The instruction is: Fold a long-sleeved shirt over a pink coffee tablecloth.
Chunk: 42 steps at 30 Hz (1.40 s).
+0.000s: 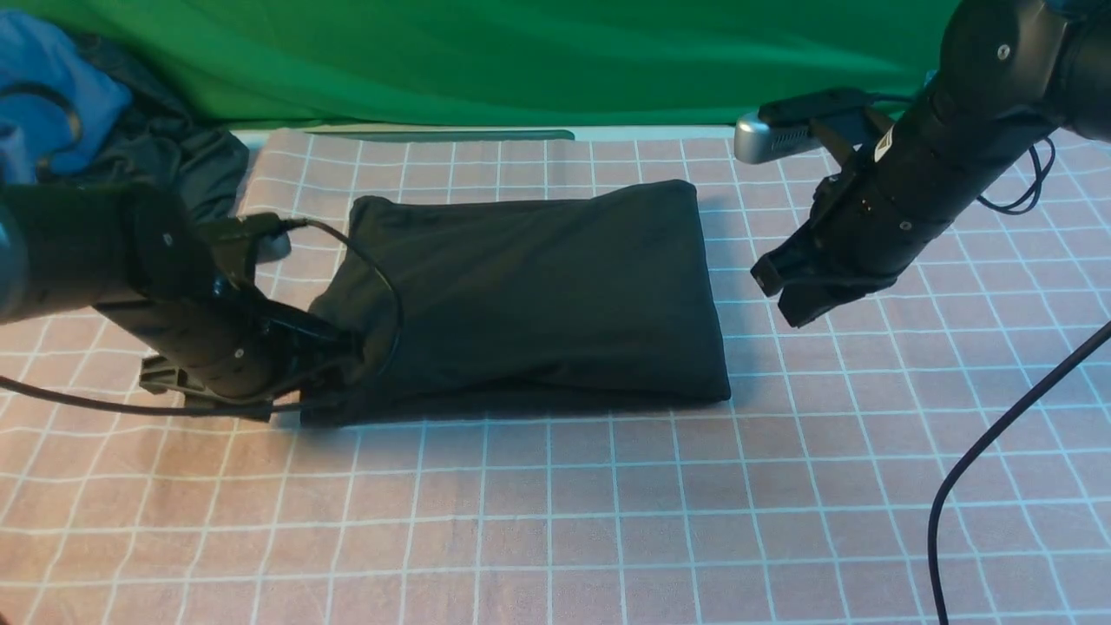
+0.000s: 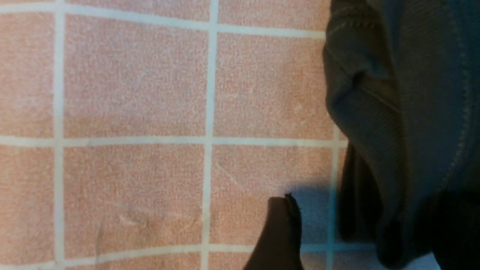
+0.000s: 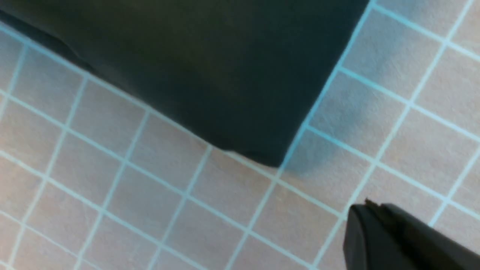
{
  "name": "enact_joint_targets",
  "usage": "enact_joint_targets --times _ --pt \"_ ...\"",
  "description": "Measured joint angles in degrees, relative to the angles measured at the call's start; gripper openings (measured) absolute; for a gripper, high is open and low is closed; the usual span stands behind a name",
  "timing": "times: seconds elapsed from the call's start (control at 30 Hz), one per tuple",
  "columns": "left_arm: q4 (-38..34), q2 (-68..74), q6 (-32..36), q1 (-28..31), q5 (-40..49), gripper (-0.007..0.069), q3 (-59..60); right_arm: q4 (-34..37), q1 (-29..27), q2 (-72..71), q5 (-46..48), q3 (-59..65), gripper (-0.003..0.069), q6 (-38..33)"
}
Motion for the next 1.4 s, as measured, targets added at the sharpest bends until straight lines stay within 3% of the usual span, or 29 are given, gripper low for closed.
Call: enact_joint_targets --times 0.1,0.17,0.33,0.37,0.47,0.63,0.7,0.73,0.8,0.97,1.2,1.33,1.4 --pt "-0.25 0.7 1.36 -0.26 -0.67 0.0508 -0.06 0.12 0.0 0.0 -0.27 0.0 0.007 0.0" --pt "-0.18 0.82 1.9 -0.91 -1.28 0.0458 -0.06 0.27 0.05 0.0 -0.57 0.0 0.007 0.0" --pt "-0.25 0.89 4.44 -2.69 -1.83 0.022 -0.11 0.27 0.05 0.0 -1.14 0.0 0.0072 0.0" --pt "-0.25 0.89 5.31 -2.89 -1.76 0.0138 -0.32 0.27 0.05 0.0 -1.14 0.0 0.0074 0.0" --pt "0.17 1.0 5.51 -2.95 -0.34 0.0066 -1.17 0.32 0.05 0.0 -1.09 0.0 0.0081 -0.06" --pt "3.84 0.67 3.15 -2.95 4.54 0.0064 -3.49 0.31 0.05 0.13 -0.09 0.0 0.0132 -0.01" --pt "6.07 -0.42 2.06 -2.95 6.14 0.0064 -4.57 0.31 0.05 0.84 -0.03 0.0 0.0231 -0.13" --pt "6.18 -0.42 2.05 -2.95 6.26 0.0064 -4.57 0.31 0.05 0.92 -0.03 0.0 0.0231 -0.13" --pt "7.04 -1.33 1.51 -2.95 6.46 0.0064 -4.93 0.51 0.17 3.02 -0.03 0.0 0.0349 -0.13" --pt "7.04 -1.41 1.4 -2.95 6.52 0.0064 -4.93 4.75 1.54 7.06 -0.54 0.0 0.046 -1.79" --pt "7.04 -1.41 1.32 -2.95 6.52 0.0064 -4.93 6.41 3.64 11.09 -4.68 0.0 0.0549 -3.12" --pt "7.04 -1.41 1.26 -2.95 6.52 0.0064 -4.93 6.71 4.2 12.41 -5.97 0.0 0.0552 -3.25" --pt "6.68 -1.41 1.26 -2.95 6.52 0.0064 -4.93 7.26 4.56 13.29 -6.31 0.0 0.0512 -4.39"
